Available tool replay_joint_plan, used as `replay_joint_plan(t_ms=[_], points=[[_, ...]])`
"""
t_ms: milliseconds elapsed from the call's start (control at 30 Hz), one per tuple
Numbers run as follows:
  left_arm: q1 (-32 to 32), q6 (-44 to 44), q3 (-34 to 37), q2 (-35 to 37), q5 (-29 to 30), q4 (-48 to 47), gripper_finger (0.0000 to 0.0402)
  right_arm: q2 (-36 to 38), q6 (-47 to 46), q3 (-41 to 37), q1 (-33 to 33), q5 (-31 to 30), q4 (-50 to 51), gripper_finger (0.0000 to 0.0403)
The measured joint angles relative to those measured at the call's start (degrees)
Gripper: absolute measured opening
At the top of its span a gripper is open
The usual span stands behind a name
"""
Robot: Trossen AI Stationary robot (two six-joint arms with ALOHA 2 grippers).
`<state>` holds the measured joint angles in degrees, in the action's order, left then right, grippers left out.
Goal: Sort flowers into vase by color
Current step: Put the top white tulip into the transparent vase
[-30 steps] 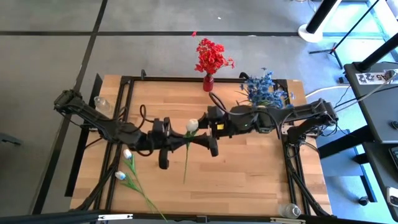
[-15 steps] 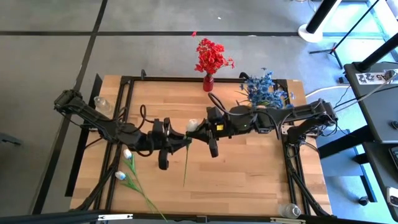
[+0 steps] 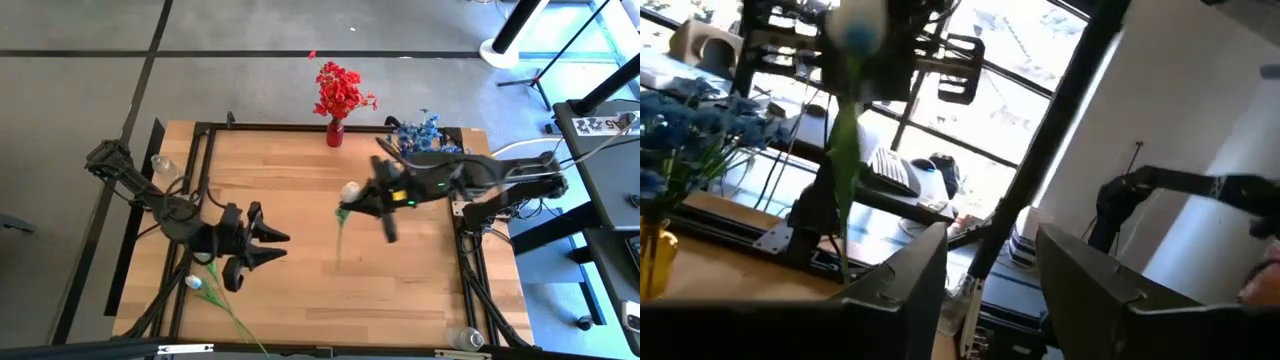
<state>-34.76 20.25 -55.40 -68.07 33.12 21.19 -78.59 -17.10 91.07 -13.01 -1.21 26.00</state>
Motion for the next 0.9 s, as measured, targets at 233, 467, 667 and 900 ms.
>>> replay_joint_plan(t_ms=[233, 467, 667, 900], points=[[0.3, 5.2, 0.0, -0.2, -0.3, 0.2, 0.0152, 9.5, 5.3, 0.0, -5.8, 5.9, 12.6, 0.0005], [1.3, 0.5, 0.0, -0.5, -5.3, 0.3, 0.0153, 19.6, 7.0, -3.5, -16.9, 12.4, 12.6, 0.0008], [4.8, -0.4, 0.0, -0.9, -7.8, 0.8, 0.0153, 29.5, 4.3, -17.7, -34.0, 12.4, 3.3, 0.0005], [8.2, 1.7, 0.0, -1.3, -8.3, 1.4, 0.0153, 38.0, 3.5, -31.9, -49.5, 3.2, -3.3, 0.0003]])
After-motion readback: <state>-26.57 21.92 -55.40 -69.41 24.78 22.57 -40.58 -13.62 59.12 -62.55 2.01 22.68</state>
